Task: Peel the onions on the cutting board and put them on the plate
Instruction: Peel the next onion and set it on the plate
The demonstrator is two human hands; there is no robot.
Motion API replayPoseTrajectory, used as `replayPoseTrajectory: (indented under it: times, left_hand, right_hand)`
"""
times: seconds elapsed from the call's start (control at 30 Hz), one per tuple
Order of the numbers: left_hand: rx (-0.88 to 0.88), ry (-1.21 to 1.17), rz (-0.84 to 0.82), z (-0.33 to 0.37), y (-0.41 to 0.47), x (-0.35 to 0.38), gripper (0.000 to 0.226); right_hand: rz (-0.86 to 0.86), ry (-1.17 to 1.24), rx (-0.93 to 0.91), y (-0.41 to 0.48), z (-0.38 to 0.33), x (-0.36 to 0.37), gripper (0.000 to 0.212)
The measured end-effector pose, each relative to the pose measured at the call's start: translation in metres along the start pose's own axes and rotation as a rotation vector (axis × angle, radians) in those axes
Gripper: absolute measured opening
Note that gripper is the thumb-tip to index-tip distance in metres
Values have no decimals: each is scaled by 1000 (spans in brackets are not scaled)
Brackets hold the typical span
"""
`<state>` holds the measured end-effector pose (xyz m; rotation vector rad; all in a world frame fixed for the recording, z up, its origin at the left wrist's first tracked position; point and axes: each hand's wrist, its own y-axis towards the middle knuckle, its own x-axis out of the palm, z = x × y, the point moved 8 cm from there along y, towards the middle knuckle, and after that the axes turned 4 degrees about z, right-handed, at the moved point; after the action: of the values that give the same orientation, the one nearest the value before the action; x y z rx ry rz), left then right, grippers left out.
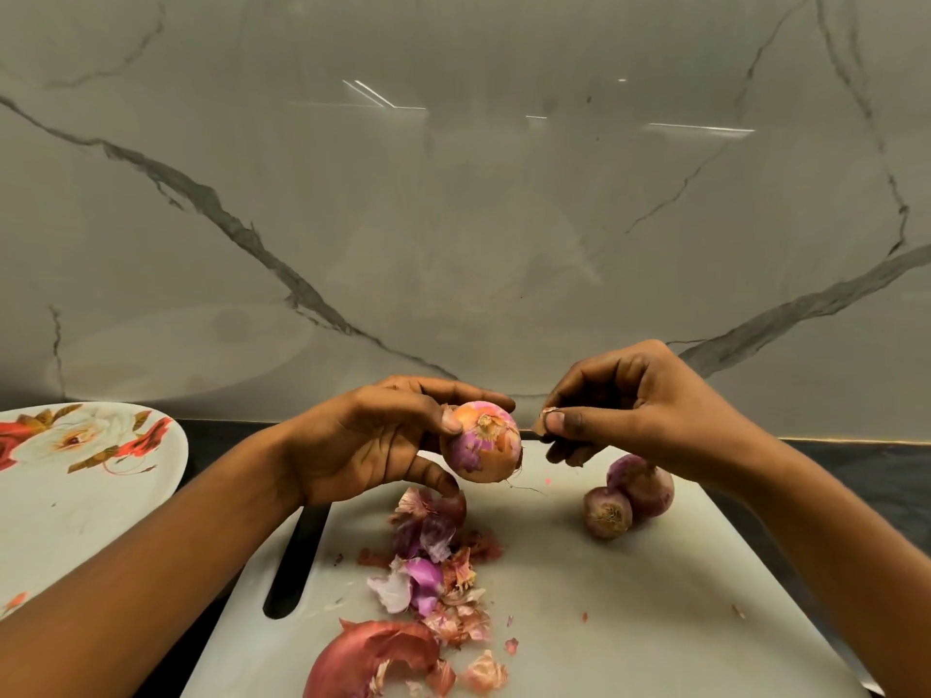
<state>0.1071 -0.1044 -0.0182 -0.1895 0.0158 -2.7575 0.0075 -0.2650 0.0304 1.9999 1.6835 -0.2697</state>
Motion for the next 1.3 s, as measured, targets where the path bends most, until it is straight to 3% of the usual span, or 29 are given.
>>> replayPoseTrajectory:
  times: [0.13,0.4,0.73,1.1,1.3]
  left_hand:
    - [1,6,14,-2,1,0,53]
    - [-19,24,104,-3,1,-2,47]
    - [-10,-49,146,-3,4,-6,46]
    - [-1,-149,187,-2,3,-14,52]
    - [-9,-183,150,-2,2,-7,47]
  right_hand:
    - [-119,-96,-24,-6,-5,11,12]
    - [-32,-199,-112,-6,-7,18,47]
    - [69,-236,-247,-6,-14,10,16]
    - [-186,-162,-135,-12,-11,21,13]
    - [-226,-144,-122,-12,-7,25,13]
